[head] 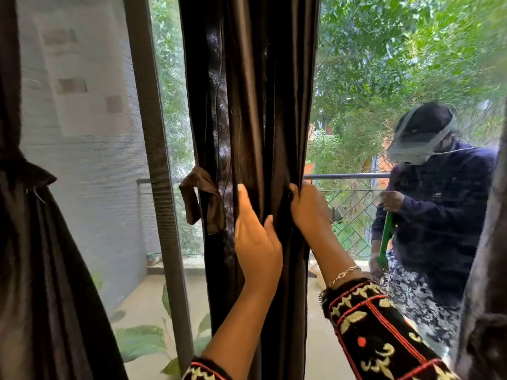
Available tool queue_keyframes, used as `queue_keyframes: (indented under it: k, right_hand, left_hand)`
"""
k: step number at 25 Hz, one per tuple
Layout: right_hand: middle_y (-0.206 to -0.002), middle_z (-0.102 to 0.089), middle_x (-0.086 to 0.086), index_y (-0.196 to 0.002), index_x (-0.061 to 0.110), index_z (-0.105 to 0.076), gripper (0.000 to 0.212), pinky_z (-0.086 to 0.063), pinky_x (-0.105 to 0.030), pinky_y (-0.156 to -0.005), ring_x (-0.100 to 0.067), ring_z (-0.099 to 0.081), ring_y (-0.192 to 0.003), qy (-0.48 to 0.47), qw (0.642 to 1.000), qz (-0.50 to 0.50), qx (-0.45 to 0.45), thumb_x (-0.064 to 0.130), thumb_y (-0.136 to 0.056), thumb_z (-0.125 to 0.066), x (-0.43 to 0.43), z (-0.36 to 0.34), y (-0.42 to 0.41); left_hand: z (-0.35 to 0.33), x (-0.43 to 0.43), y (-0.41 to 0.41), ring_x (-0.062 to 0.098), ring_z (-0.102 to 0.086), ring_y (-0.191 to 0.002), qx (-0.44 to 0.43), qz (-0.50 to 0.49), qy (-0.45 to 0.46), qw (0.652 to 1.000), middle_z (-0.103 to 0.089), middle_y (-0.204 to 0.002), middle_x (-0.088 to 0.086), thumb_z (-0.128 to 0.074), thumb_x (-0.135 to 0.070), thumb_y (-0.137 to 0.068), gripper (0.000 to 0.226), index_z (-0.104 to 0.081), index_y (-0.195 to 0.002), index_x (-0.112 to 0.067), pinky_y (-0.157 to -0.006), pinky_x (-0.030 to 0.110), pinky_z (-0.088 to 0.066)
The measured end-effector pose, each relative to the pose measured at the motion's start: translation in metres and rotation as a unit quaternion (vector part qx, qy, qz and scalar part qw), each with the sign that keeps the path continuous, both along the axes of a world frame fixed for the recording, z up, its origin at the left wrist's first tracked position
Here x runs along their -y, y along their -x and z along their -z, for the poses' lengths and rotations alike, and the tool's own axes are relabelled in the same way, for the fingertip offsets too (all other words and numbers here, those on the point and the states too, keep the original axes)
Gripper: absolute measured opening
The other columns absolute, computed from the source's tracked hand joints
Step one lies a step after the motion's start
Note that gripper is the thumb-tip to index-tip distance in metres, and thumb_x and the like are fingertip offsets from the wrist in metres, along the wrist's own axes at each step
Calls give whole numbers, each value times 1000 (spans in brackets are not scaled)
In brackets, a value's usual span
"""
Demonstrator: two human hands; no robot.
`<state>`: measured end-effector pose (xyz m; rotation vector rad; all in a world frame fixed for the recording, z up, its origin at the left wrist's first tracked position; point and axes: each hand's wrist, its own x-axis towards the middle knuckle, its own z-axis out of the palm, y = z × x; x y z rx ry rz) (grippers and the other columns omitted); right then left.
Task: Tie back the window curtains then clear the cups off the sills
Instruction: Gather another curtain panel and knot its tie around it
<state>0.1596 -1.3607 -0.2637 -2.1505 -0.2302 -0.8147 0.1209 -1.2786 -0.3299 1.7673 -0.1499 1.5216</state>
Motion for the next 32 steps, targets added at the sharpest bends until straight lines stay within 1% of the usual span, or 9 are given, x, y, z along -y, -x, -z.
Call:
queue_keyframes:
  k: [4, 9, 14, 18, 21, 25, 28, 30, 32]
  right_hand:
    - [-104, -64, -22, -110, 0, -57, 31, -32, -28, -65, -37, -59, -97, -14, 1000, -15, -3, 20, -100, -36, 4, 1, -1]
    - [-100, -65, -19, -109, 1, -59, 31, -44, -33, -74, -33, -61, -95, -87, 993, -81, -17, 20, -100, -37, 3, 7, -8]
    - [-76, -60, -13, -82, 5, -59, 42, -45, -32, -69, -23, -59, -74, -247, 940, -217, -90, 39, -97, -39, -1, 7, -3]
    - [-78, -63, -12, -83, 5, -63, 35, -46, -34, -69, -25, -62, -76, -192, 957, -201, -87, 35, -94, -49, -6, 12, -3]
    - [-94, -66, -19, -98, 0, -63, 30, -45, -34, -72, -32, -63, -89, -115, 984, -124, -51, 22, -97, -43, -4, 12, -3]
    - [-100, -64, -23, -103, -4, -60, 37, -36, -32, -67, -37, -60, -95, -83, 993, -69, -38, 26, -99, -39, -1, 15, -3]
    - [-88, -62, -19, -94, 3, -60, 33, -34, -31, -64, -35, -60, -91, -76, 994, -68, -39, 28, -99, -38, -4, 18, -3]
    - [-74, -56, -10, -82, 8, -57, 32, -32, -29, -58, -32, -58, -82, -82, 993, -80, -35, 27, -99, -38, -6, 18, 0]
    - [-74, -56, -9, -90, 3, -59, 31, -30, -28, -61, -29, -55, -77, -85, 993, -82, -24, 25, -99, -39, -9, 19, 1]
  left_hand:
    - [7, 5, -8, 34, -64, -99, -38, -34, -51, 997, -63, -117, 15, -40, 11, -75, 68, -32, -140, -6, -74, 45, -56]
    - [2, 16, -17, 33, -61, -108, -118, -50, -186, 974, -54, -131, 16, -54, 24, -55, 85, -38, -136, 1, -82, 47, -52]
    - [-4, 23, -19, 23, -47, -127, -203, 3, -161, 966, -33, -149, 7, -40, 7, -88, 65, -17, -146, -11, -99, 35, -45]
    - [-1, 18, -23, 30, -50, -123, -244, 0, -162, 956, -45, -140, 12, -44, -1, -90, 61, -21, -146, -11, -98, 38, -45]
    - [22, 14, -7, 35, -27, -137, -148, -41, -182, 971, -33, -145, 23, -48, -9, -87, 56, -34, -141, -8, -105, 46, -37]
    - [40, -9, 19, 24, 2, -144, -25, -76, -70, 994, -15, -154, 8, -32, -13, -90, 59, -12, -145, -22, -116, 39, -7]
    - [26, -37, 22, 12, -21, -140, 35, -63, 40, 997, -27, -149, 14, -37, 12, -82, 78, -9, -146, -23, -112, 15, -22]
    - [12, -51, 24, 5, -45, -122, 18, -1, 83, 996, -43, -139, 13, -47, 9, -86, 78, -9, -145, -28, -94, -1, -33]
    - [-2, -57, 22, 5, -57, -101, 0, 17, 77, 997, -52, -123, 5, -55, 0, -87, 77, -10, -141, -33, -82, -3, -38]
